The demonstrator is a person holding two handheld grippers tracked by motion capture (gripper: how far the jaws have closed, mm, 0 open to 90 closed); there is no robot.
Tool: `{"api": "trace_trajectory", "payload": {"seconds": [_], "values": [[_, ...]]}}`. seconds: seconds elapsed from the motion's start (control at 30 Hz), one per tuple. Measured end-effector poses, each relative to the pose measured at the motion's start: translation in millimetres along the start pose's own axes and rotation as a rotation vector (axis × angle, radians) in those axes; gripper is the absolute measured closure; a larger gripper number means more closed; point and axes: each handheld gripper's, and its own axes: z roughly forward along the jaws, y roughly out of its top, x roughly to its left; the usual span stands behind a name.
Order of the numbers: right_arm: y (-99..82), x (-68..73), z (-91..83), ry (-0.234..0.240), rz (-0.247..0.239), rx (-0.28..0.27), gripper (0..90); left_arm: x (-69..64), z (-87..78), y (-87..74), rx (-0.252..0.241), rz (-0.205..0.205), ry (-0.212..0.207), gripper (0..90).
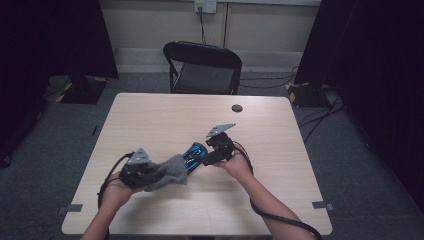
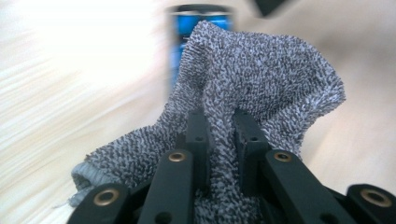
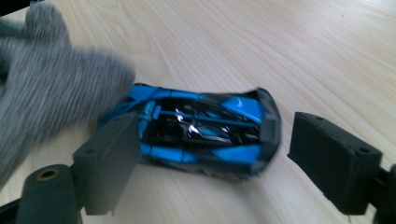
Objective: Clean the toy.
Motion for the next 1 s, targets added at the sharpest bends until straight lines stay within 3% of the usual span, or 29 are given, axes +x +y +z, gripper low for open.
{"api": "trace_trajectory", "payload": {"seconds": [0.1, 0.2, 0.33, 0.47, 0.63, 0.73, 0.87, 1.0], "values": [[3.8, 9.6, 13.8, 0.008, -0.037, 0.018, 14.5, 16.2, -2.3, -11.5, 0.002, -0.068, 0.059, 78.1], [6.8, 21.4, 28.4, -0.001, -0.109, 0.059, 14.5, 21.8, -0.3, -16.7, 0.028, -0.081, 0.097, 78.0], [10.6, 31.1, 41.9, 0.008, -0.141, 0.069, 14.5, 24.3, 3.3, -22.3, 0.059, -0.090, 0.102, 77.6], [9.0, 29.8, 49.5, 0.001, -0.156, 0.086, 14.6, 23.6, 5.0, -27.0, 0.076, -0.090, 0.113, 76.1], [3.0, 26.7, 51.2, -0.016, -0.179, 0.090, 13.6, 23.2, 12.4, -30.3, 0.098, -0.084, 0.099, 74.7], [1.5, 28.1, 53.8, -0.029, -0.204, 0.094, 7.8, 22.1, 14.4, -30.3, 0.096, -0.082, 0.097, 73.8], [1.9, 26.7, 57.8, -0.016, -0.196, 0.096, 3.8, 19.2, 17.4, -33.5, 0.088, -0.073, 0.099, 63.0], [-3.1, 21.2, 58.9, 0.019, -0.184, 0.052, 3.2, 18.7, 15.4, -33.6, 0.041, -0.082, 0.084, 49.1]]}}
